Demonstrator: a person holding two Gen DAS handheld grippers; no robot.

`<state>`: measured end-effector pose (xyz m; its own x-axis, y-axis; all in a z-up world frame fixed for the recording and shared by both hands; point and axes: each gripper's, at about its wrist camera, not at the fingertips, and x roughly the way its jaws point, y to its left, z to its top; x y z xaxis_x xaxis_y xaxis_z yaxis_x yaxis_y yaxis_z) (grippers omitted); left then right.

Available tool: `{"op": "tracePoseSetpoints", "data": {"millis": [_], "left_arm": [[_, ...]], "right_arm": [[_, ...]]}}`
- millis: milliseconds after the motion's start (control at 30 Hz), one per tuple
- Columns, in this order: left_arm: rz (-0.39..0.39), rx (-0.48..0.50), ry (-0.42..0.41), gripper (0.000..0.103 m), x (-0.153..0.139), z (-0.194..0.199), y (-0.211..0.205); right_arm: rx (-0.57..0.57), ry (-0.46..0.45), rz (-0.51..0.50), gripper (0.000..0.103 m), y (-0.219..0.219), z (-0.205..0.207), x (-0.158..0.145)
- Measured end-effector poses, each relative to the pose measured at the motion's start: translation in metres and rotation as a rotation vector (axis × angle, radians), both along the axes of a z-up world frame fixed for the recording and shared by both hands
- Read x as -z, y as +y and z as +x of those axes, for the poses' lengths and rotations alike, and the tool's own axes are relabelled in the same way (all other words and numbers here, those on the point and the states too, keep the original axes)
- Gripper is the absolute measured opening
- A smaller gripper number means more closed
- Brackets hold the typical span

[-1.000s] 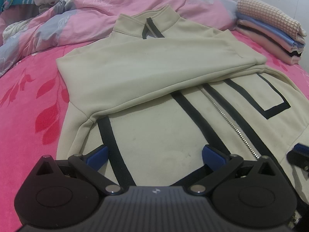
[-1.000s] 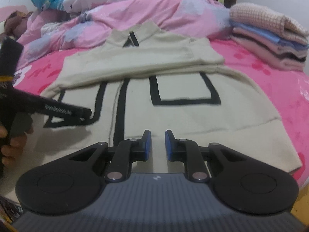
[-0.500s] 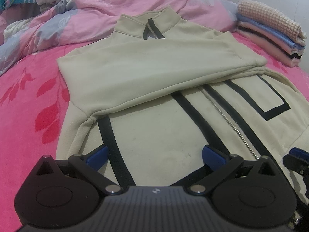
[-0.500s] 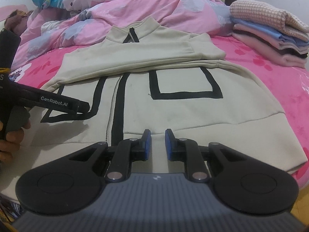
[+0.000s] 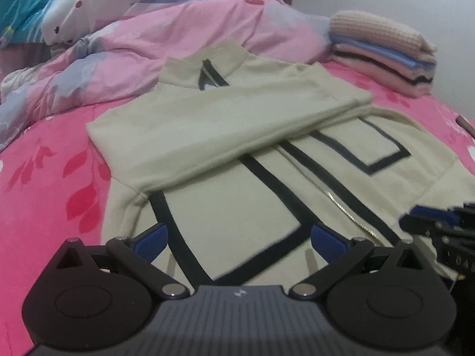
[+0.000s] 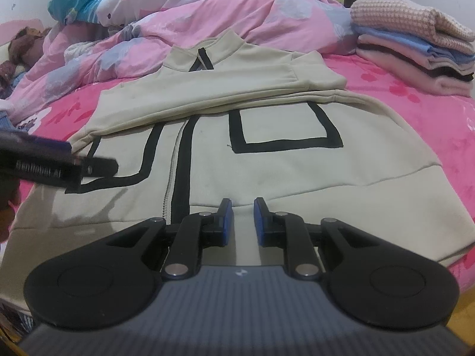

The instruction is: Fold clothes

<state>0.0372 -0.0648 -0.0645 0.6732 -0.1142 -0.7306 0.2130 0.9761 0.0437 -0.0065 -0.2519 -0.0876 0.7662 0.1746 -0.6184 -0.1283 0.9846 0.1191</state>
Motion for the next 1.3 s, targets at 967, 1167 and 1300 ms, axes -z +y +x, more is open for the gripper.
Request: {"op": "tracePoseSetpoints", "data": {"millis": [967, 1167, 1300], "left_arm": [[-0.013, -0.018, 0.075, 0.103, 0.019, 0.004, 0.0], [-0.013, -0.019, 0.076, 0.103, 0.019, 0.004, -0.001], [-0.012, -0.019, 0.075, 0.103, 0.019, 0.004, -0.001]], "right_arm": [[0.0, -0.006, -0.004, 0.015, 0.0, -0.002, 0.0], [-0.002, -0.005, -0.002, 0.015, 0.0, -0.001, 0.0], [-0.002, -0.006, -0.003, 0.015, 0.0, -0.001, 0.0]]}}
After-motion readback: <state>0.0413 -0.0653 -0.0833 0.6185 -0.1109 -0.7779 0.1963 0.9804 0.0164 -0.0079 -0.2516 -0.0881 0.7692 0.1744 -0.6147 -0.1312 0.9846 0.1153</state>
